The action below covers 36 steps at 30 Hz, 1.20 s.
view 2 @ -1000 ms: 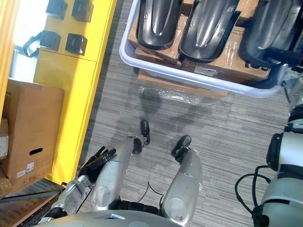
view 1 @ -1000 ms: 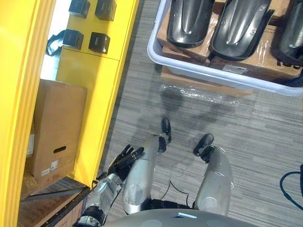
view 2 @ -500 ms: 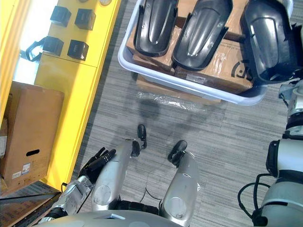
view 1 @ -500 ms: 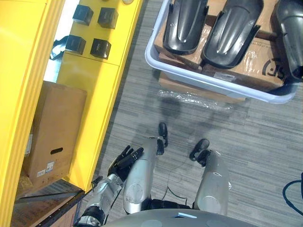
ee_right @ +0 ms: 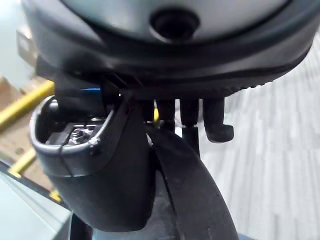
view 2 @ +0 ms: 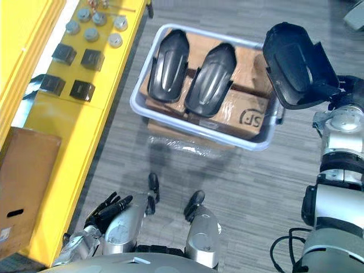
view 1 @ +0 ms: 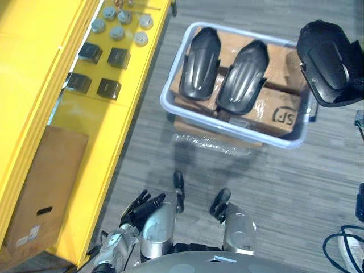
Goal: Walk over and take three plastic housings, then place them on the shelf
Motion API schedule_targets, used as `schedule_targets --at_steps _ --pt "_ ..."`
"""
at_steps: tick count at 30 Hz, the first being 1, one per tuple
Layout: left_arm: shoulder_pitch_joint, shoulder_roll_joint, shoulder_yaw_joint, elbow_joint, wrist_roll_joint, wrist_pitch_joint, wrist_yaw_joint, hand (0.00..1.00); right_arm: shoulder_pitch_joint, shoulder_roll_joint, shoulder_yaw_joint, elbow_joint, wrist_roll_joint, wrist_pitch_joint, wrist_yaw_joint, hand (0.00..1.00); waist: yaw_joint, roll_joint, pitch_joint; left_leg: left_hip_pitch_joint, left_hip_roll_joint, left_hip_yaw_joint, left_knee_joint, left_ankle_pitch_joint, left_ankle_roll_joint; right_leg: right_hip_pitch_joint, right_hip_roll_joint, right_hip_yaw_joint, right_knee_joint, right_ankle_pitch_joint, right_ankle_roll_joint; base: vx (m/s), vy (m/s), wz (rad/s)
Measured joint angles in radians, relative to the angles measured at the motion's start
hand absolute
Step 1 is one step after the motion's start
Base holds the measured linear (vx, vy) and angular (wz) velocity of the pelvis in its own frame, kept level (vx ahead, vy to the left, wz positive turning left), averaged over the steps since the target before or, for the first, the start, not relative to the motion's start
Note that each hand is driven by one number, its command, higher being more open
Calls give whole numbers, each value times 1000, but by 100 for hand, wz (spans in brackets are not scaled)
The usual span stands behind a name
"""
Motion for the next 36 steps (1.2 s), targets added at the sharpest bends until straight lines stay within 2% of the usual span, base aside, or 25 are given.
schedule_targets --at_steps 2,3,5,9,12,15,17,18,19,20,21,26,31,36 --pt "19 0 6 -4 -2 -3 8 100 56 8 -14 -75 -38 -23 -14 0 -7 -17 -32 34 -4 5 -32 2 -2 36 10 -1 -50 21 9 133 7 -5" --pt "42 -1 17 -38 -7 -4 24 100 91 26 -33 -121 -56 -45 -33 0 -12 -35 -60 57 -10 11 -63 15 -13 59 16 -1 -89 41 14 117 5 -5" --pt "47 -8 20 -80 -29 -3 39 100 125 39 -50 -165 -80 -64 -53 0 -15 -50 -96 76 -20 13 -100 33 -16 76 17 -4 -122 59 24 110 8 -2" --pt "40 -18 24 -262 -112 -2 46 100 170 115 -93 -270 -138 -89 -108 0 -11 -66 -138 120 -18 21 -165 46 -13 102 37 5 -172 108 30 41 35 -7" --pt "6 -23 25 -447 -218 1 44 100 214 195 -103 -364 -195 -135 -142 0 -10 -80 -183 125 -24 23 -186 56 -11 106 39 6 -196 127 34 5 59 -1" --pt "-63 -38 23 -607 -396 60 28 100 260 282 -103 -480 -278 -194 -197 0 -5 -76 -197 149 -33 19 -203 64 -11 133 37 5 -212 131 33 -42 50 6" --pt "-121 -49 13 -665 -525 131 -10 100 274 343 -88 -531 -354 -255 -238 0 -4 -68 -226 154 -40 17 -228 77 -2 133 37 4 -223 131 33 -44 41 6" --pt "-136 -52 3 -670 -545 142 -19 100 274 352 -83 -549 -354 -263 -242 0 -5 -64 -229 157 -42 17 -234 80 -1 133 36 4 -223 131 33 -48 38 3" --pt "-156 -53 -11 -671 -587 171 -26 100 274 361 -73 -575 -355 -280 -252 0 -5 -57 -233 158 -44 17 -238 83 2 133 35 4 -224 131 33 -57 45 -2" --pt "-172 -64 -38 -670 -668 229 -25 100 275 381 -54 -619 -387 -307 -265 0 -8 -48 -239 168 -49 20 -256 91 7 134 32 5 -225 131 33 -60 48 -5" --pt "-172 -71 -50 -668 -685 244 -25 100 275 391 -43 -636 -391 -318 -266 0 -11 -46 -244 172 -51 23 -263 93 9 134 31 6 -226 131 33 -53 53 -8" --pt "-191 -92 -176 -595 -806 347 2 100 322 494 74 -775 -391 -383 -265 0 -36 -59 -279 190 -59 42 -293 97 16 136 31 13 -243 131 33 -42 40 -9" --pt "-212 -113 -206 -575 -868 340 9 100 356 563 162 -783 -388 -411 -233 0 -41 -60 -287 190 -58 57 -298 98 17 130 32 25 -247 129 31 -52 23 -9" --pt "-231 -112 -272 -552 -895 247 21 100 456 612 272 -783 -370 -410 -146 0 -36 -61 -321 189 -53 63 -299 98 17 132 41 35 -266 139 24 -10 11 -5"
